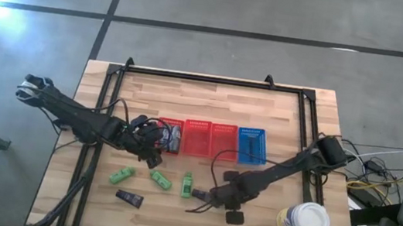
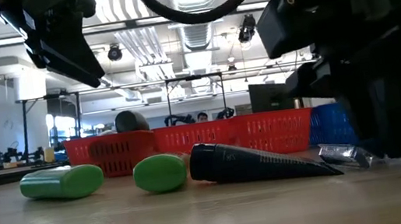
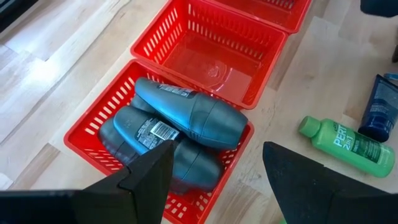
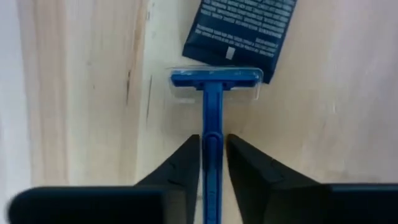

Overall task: Pick & Place Travel size toiletries
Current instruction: Put the blue razor into the blue bin, then put the green shampoo bottle into the middle red bin

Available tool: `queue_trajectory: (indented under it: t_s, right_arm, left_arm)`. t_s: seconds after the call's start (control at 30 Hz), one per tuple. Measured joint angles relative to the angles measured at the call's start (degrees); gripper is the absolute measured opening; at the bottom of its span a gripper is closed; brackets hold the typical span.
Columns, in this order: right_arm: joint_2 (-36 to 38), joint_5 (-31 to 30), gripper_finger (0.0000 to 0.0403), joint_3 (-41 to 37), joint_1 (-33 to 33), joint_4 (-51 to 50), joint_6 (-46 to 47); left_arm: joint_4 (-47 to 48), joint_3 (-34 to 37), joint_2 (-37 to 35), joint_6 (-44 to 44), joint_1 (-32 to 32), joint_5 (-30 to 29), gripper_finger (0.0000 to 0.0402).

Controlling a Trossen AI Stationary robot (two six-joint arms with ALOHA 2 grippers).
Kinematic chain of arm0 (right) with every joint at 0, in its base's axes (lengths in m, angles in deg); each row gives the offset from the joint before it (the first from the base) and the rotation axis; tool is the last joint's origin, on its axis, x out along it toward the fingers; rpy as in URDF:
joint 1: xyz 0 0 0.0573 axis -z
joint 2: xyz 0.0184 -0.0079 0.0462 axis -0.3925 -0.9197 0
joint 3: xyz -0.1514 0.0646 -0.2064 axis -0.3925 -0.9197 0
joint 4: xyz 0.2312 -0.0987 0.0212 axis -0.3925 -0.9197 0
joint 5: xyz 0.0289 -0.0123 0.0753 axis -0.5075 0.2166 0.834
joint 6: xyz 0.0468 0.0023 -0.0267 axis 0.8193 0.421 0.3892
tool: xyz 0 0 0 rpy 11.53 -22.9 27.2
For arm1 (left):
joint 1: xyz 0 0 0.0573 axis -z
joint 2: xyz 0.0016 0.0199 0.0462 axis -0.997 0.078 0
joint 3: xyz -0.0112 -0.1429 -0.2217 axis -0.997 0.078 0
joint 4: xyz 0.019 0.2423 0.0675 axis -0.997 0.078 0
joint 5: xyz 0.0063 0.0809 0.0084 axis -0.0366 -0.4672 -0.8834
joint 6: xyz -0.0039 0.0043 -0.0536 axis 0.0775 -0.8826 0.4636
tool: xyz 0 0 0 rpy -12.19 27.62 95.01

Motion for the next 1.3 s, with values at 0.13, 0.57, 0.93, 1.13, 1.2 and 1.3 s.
queue_trajectory:
  t_s: [0.13, 0.57, 0.93, 1.13, 1.2, 1.3]
  right_arm:
    - [2.03, 0.45, 0.0025, 0.0, 0.11, -2.8, 4.61]
    - [29.18, -15.74, 0.0034, -3.64, 12.78, -15.23, 40.65]
    - [39.99, -14.19, 0.0038, -24.53, 27.89, -4.1, 55.21]
    - [38.12, -17.52, 0.0063, -26.17, 27.91, -3.68, 55.95]
    - [38.16, -19.28, 0.0083, -25.89, 27.98, -3.5, 55.12]
    - [38.46, -19.88, 0.0114, -25.8, 28.23, -3.6, 54.14]
  left_arm:
    - [-0.02, 0.0, 0.0, 0.0, 0.0, 0.0, 0.0252]
    - [-2.49, 0.0, 0.02, -1.22, 0.0, -0.88, 0.0252]
    - [-2.58, 0.0, 0.02, -1.18, 0.0, -1.33, 0.0252]
    - [-2.6, 0.0, 0.02, -0.98, 0.0, -1.33, 0.0252]
    - [-2.64, 0.0, 0.02, -0.94, 0.0, -1.33, 0.0252]
    - [-2.95, 0.0, 0.02, -0.89, 0.0, -1.18, 0.0252]
